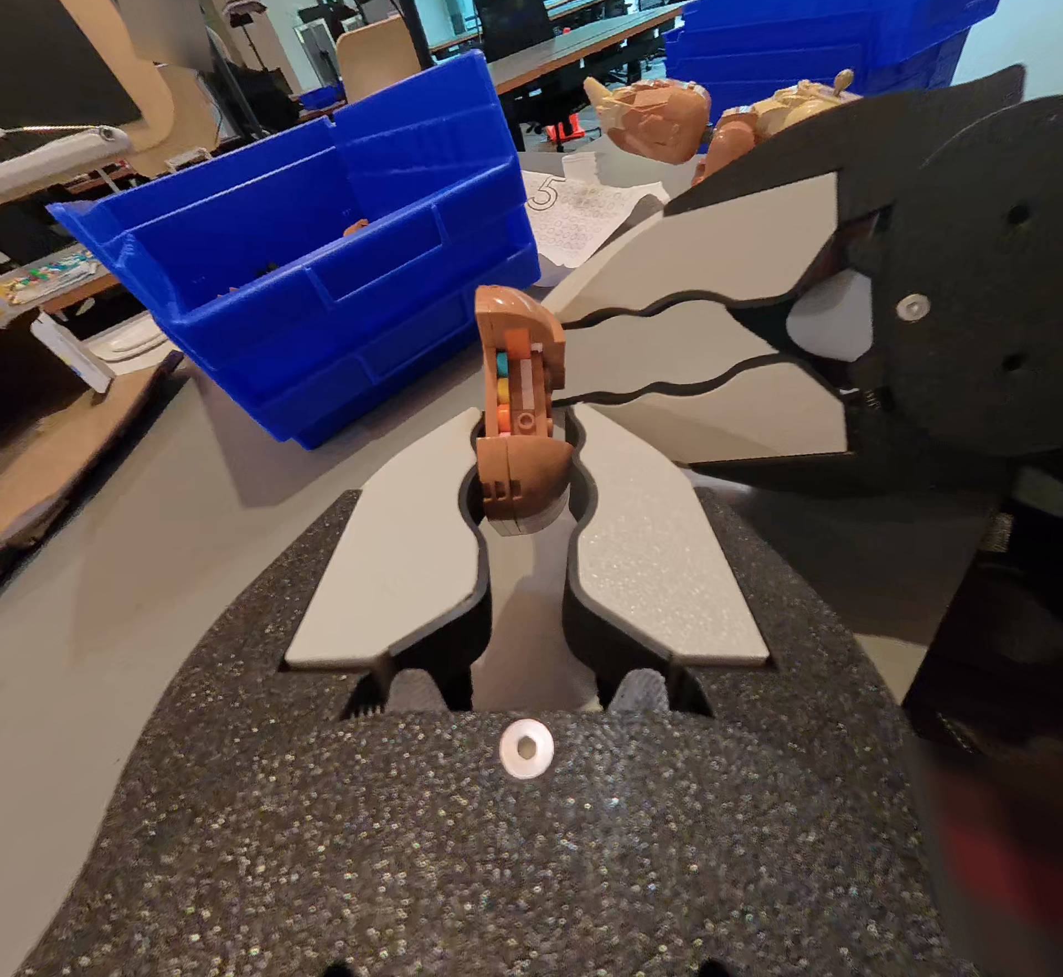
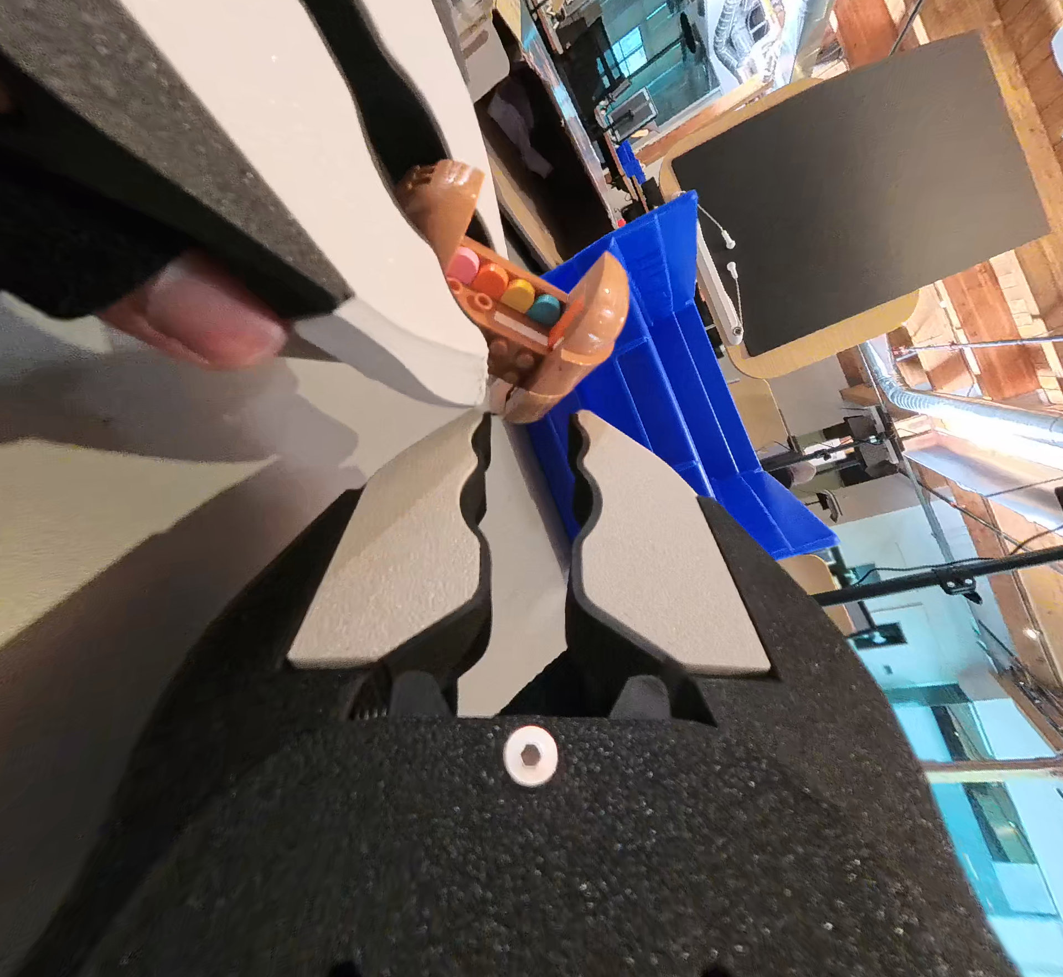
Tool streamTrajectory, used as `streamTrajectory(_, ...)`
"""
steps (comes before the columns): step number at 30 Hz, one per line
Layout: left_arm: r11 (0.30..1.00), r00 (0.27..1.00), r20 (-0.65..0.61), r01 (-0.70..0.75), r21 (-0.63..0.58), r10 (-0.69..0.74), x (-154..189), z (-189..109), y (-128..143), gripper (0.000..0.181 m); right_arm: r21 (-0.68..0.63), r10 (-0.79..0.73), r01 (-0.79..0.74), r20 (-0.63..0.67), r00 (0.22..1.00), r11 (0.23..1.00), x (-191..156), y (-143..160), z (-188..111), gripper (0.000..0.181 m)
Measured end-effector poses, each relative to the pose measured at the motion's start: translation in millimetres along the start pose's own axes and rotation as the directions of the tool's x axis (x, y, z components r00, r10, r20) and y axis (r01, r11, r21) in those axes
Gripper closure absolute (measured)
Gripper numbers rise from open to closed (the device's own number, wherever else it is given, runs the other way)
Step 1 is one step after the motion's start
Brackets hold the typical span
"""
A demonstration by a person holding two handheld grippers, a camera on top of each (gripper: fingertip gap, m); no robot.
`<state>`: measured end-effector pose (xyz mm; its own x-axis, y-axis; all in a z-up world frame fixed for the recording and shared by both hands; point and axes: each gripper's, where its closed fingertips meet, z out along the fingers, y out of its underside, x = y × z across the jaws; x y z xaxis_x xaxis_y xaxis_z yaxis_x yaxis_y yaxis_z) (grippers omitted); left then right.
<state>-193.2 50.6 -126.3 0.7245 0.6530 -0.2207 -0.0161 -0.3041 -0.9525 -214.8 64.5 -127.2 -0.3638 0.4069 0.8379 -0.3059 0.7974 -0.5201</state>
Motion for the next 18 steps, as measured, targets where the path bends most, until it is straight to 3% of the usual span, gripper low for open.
streamTrajectory(12,0.989,0.989,0.053,-0.134,-0.066,0.137,4,7,8,0.157,-0.014,0.039,-0.038,0.046,0.998,0.999,-1,6,-4,0.149)
streamTrajectory(18,0.980,0.980,0.020,-0.198,-0.032,0.199,10,3,6,0.156,0.027,0.008,-0.011,0.107,0.994,1.000,-5,5,-8,0.163)
